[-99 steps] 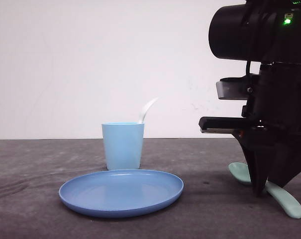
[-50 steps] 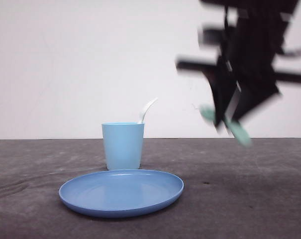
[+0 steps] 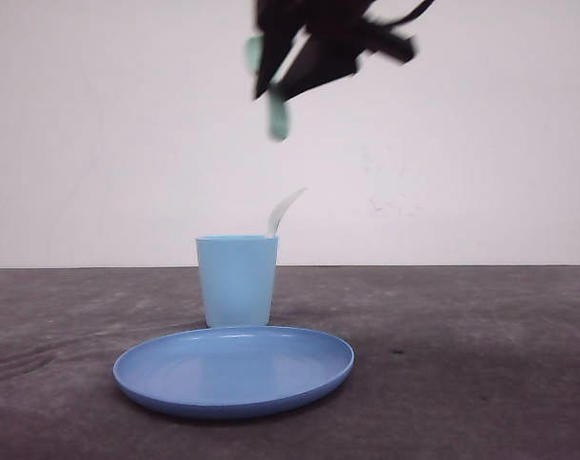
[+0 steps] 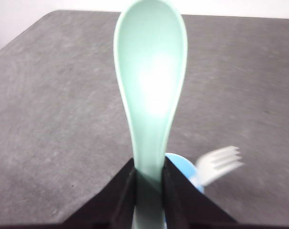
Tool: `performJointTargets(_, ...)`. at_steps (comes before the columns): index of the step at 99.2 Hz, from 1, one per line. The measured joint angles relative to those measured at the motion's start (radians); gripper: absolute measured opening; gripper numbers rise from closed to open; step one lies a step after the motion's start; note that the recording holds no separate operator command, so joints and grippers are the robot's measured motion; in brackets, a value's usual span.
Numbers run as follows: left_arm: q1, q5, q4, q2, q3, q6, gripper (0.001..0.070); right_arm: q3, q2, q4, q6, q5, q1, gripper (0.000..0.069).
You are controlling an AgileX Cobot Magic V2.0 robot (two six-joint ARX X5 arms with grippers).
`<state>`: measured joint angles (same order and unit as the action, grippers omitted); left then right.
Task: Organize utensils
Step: 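Lift the green spoon with the right gripper and drop it into the cup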
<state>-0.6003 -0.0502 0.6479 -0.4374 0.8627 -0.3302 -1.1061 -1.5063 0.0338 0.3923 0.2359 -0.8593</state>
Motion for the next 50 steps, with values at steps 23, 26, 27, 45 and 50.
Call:
performJointTargets(23, 0.0, 0.0, 0.0, 0.0, 0.0, 0.0, 0.028, 0.0, -0.162, -0.203, -0.076, 0.0, -0.006, 0.0066)
performJointTargets(26, 0.0, 0.0, 0.0, 0.0, 0.0, 0.0, 0.028, 0.0, -0.178, -0.224, -0.082, 0.0, -0.006, 0.0066)
performJointTargets(27, 0.0, 0.0, 0.0, 0.0, 0.0, 0.0, 0.028, 0.0, -0.183, -0.23, -0.084, 0.0, -0.006, 0.0066)
performJointTargets(45, 0.0, 0.0, 0.01, 0.0, 0.0, 0.0, 0.028, 0.001, -0.228, -0.263, -0.109, 0.029, -0.001, 0.0068)
performJointTargets(50, 0.0, 0.0, 0.018, 0.0, 0.0, 0.0, 0.028, 0.001, -0.23, -0.264, -0.11, 0.029, 0.004, 0.0086)
